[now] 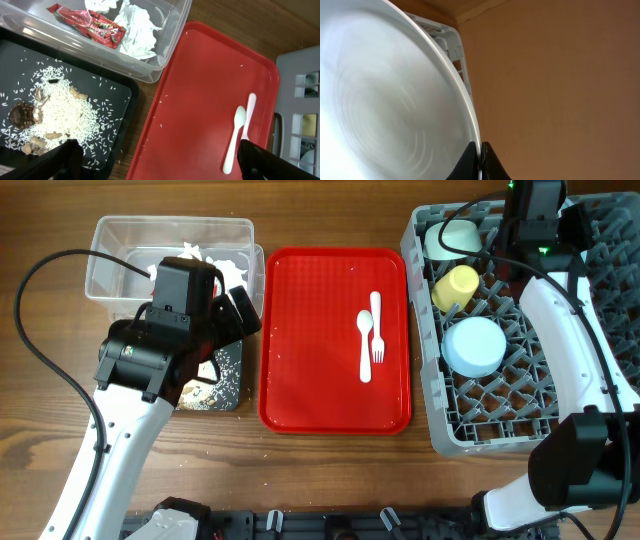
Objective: Sort waste into correct bins and load items into the dishwasher rack
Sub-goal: 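Lift the light-blue plate and stand it upright in the rack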
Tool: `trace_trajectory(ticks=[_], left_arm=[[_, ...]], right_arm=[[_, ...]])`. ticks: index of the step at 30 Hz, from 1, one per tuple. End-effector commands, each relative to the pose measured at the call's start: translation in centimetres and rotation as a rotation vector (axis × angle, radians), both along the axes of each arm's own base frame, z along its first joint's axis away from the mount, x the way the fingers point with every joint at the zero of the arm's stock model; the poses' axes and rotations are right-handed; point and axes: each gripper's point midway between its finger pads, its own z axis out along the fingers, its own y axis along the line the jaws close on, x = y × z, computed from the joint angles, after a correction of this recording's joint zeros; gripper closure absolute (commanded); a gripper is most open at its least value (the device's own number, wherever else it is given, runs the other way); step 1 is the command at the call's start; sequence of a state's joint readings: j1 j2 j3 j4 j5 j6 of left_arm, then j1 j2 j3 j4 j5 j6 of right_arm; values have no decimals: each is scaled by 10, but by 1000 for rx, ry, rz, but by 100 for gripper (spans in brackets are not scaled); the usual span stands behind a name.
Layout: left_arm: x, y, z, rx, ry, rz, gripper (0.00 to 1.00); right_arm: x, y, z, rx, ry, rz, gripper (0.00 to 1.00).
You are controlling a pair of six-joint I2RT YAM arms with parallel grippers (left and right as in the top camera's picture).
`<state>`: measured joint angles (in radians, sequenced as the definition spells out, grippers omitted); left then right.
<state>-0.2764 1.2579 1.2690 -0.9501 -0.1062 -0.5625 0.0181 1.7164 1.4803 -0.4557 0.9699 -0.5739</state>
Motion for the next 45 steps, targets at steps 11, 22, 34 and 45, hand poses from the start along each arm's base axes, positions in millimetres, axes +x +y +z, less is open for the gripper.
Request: trace_trajectory(ticks=[11,22,34,45], left_arm=[[1,1,2,-2,-6,-1,0],[1,1,2,-2,-6,-1,0],[1,1,2,-2,-6,-1,0],[1,1,2,-2,-6,-1,0]], right_arm=[[6,15,15,124,-213,-7,96],[-1,30,-14,236,-122,34,96],[-11,30,-25,249,-62,18,96],[-8,30,-14,256,-118,20,0]])
